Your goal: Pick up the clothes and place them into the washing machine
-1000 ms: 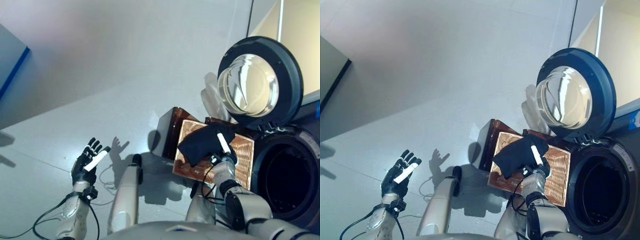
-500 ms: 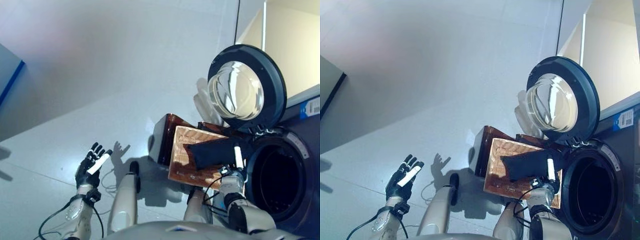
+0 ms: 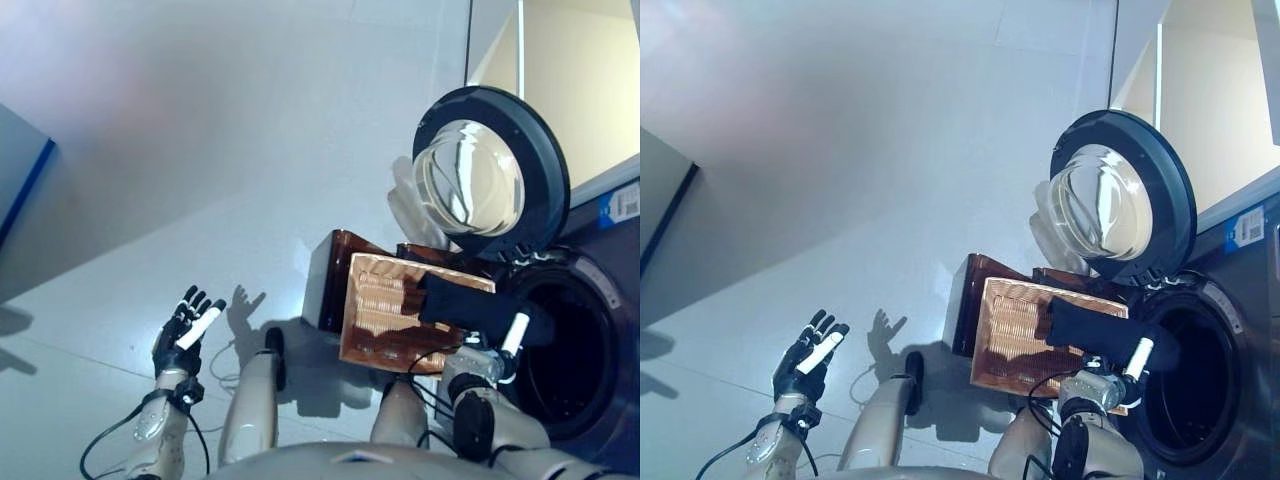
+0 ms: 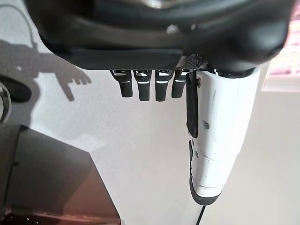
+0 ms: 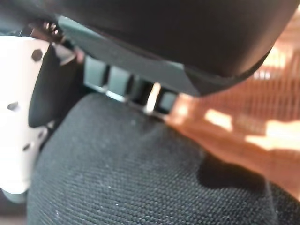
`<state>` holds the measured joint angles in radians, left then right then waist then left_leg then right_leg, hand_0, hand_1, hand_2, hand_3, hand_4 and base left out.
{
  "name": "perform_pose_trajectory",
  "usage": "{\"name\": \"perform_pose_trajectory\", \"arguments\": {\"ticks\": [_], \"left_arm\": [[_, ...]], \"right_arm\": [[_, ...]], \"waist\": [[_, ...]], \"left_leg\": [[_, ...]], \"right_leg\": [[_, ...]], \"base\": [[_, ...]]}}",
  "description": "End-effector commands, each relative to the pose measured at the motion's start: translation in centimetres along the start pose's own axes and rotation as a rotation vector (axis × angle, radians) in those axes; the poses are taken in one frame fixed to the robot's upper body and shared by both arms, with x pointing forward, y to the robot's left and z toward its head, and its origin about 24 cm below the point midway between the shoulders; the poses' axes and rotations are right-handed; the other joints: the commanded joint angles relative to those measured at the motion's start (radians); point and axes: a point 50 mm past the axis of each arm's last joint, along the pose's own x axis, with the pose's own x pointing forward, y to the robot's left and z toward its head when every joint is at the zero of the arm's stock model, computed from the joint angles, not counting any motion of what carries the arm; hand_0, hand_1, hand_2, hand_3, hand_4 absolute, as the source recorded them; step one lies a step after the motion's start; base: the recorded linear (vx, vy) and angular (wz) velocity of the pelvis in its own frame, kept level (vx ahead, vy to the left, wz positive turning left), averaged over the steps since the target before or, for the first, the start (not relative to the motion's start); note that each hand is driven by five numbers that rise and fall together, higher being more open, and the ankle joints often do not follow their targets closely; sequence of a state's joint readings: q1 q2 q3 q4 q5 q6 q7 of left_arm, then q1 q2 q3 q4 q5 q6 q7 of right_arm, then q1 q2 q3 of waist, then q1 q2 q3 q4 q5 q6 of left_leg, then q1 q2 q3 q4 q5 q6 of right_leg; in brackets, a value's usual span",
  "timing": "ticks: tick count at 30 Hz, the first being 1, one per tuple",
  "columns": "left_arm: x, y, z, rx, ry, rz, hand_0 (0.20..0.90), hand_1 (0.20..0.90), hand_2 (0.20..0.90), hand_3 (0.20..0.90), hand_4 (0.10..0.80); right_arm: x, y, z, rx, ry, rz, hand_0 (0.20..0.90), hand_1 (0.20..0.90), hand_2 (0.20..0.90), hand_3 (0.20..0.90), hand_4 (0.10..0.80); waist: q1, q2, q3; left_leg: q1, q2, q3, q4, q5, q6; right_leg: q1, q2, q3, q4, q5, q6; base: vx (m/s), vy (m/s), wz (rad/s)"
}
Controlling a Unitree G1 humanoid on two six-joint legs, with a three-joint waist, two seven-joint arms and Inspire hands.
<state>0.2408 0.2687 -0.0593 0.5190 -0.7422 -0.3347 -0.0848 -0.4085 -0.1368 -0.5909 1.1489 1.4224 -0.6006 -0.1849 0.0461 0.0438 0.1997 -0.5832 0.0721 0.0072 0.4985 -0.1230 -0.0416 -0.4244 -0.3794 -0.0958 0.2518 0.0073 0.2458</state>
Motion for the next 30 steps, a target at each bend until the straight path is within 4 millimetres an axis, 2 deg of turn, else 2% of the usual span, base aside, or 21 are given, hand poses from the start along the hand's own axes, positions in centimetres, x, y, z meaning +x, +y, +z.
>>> {"name": "perform_pose_trajectory", "arguments": {"ticks": [1,7,13,14,18,19,20,23,28,30], "left_arm": [[-0.4,0.1,2.1,-0.001,-0.133,-0.020,0.900,0.900,0.900,0.900,0.800],[-0.6,0.0,1.9,0.000,-0.121,-0.032,0.900,0.900,0.900,0.900,0.800],[-1.2,0.5,1.7,0.012,-0.105,-0.034,0.900,0.900,0.900,0.900,0.800],[-1.5,0.6,1.7,0.020,-0.098,-0.043,0.900,0.900,0.900,0.900,0.800],[-1.9,0.6,1.6,0.034,-0.087,-0.064,0.900,0.900,0.900,0.900,0.800],[-1.9,0.5,1.6,0.031,-0.087,-0.065,0.900,0.900,0.900,0.900,0.800],[-2.1,0.6,1.6,0.035,-0.087,-0.065,0.900,0.900,0.900,0.900,0.800],[-2.1,0.6,1.8,0.047,-0.092,-0.073,0.900,0.900,0.900,0.900,0.800],[-2.2,0.2,2.3,0.045,-0.104,-0.105,0.900,0.900,0.900,0.900,0.800],[-2.4,-0.1,2.2,0.037,-0.098,-0.120,0.900,0.900,0.900,0.900,0.800]], "right_arm": [[1.1,3.2,4.7,0.134,-0.218,0.051,0.200,0.200,0.200,0.200,0.300],[1.6,4.4,6.7,0.142,-0.278,0.043,0.200,0.200,0.200,0.200,0.300],[1.9,6.4,8.9,0.185,-0.336,0.052,0.200,0.200,0.200,0.200,0.300],[2.0,7.6,9.8,0.202,-0.357,0.058,0.200,0.200,0.200,0.200,0.300],[1.7,10.4,11.5,0.220,-0.396,0.094,0.200,0.200,0.200,0.200,0.300],[1.7,10.5,11.6,0.219,-0.398,0.094,0.200,0.200,0.200,0.200,0.300],[1.5,11.8,12.6,0.228,-0.424,0.115,0.200,0.200,0.200,0.200,0.300],[1.0,13.9,14.3,0.233,-0.461,0.145,0.200,0.200,0.200,0.200,0.300],[0.2,17.0,16.5,0.240,-0.493,0.173,0.200,0.200,0.200,0.200,0.300],[0.1,17.4,17.1,0.273,-0.501,0.164,0.200,0.200,0.200,0.200,0.300]], "waist": [[0.003,0.020,0.000],[-0.013,0.049,0.020],[-0.006,0.074,0.009],[-0.002,0.087,0.009],[0.006,0.108,0.004],[0.007,0.110,0.005],[0.009,0.119,0.004],[0.012,0.132,0.005],[0.017,0.146,-0.003],[0.017,0.153,-0.007]], "left_leg": [[-0.039,0.047,-0.080,-0.004,0.051,-0.085],[-0.101,0.063,-0.087,0.152,-0.021,-0.085],[-0.137,0.079,-0.078,0.197,-0.043,-0.090],[-0.145,0.079,-0.076,0.210,-0.044,-0.090],[-0.155,0.080,-0.071,0.224,-0.050,-0.089],[-0.157,0.080,-0.070,0.225,-0.052,-0.089],[-0.159,0.078,-0.070,0.233,-0.053,-0.089],[-0.166,0.077,-0.069,0.242,-0.056,-0.090],[-0.192,0.073,-0.059,0.246,-0.055,-0.091],[-0.202,0.072,-0.056,0.248,-0.054,-0.089]], "right_leg": [[-0.074,-0.021,0.047,0.109,0.021,-0.023],[-0.155,-0.014,0.087,0.283,-0.067,-0.042],[-0.227,-0.008,0.113,0.374,-0.108,-0.050],[-0.247,-0.005,0.127,0.398,-0.116,-0.054],[-0.275,-0.006,0.145,0.430,-0.133,-0.058],[-0.277,-0.006,0.146,0.432,-0.134,-0.058],[-0.284,-0.007,0.151,0.446,-0.142,-0.059],[-0.296,-0.009,0.160,0.466,-0.149,-0.060],[-0.339,-0.011,0.175,0.488,-0.152,-0.061],[-0.356,-0.011,0.180,0.497,-0.153,-0.062]], "base": [[-0.068,0.050,-0.19],[-0.047,0.032,-0.10],[-0.011,0.001,-0.03],[-0.024,0.009,-0.05],[-0.007,0.006,-0.03],[-0.004,0.013,-0.07],[-0.005,0.009,-0.07],[-0.003,0.005,-0.02],[-0.026,0.010,0.02],[0.000,0.000,0.00]]}}
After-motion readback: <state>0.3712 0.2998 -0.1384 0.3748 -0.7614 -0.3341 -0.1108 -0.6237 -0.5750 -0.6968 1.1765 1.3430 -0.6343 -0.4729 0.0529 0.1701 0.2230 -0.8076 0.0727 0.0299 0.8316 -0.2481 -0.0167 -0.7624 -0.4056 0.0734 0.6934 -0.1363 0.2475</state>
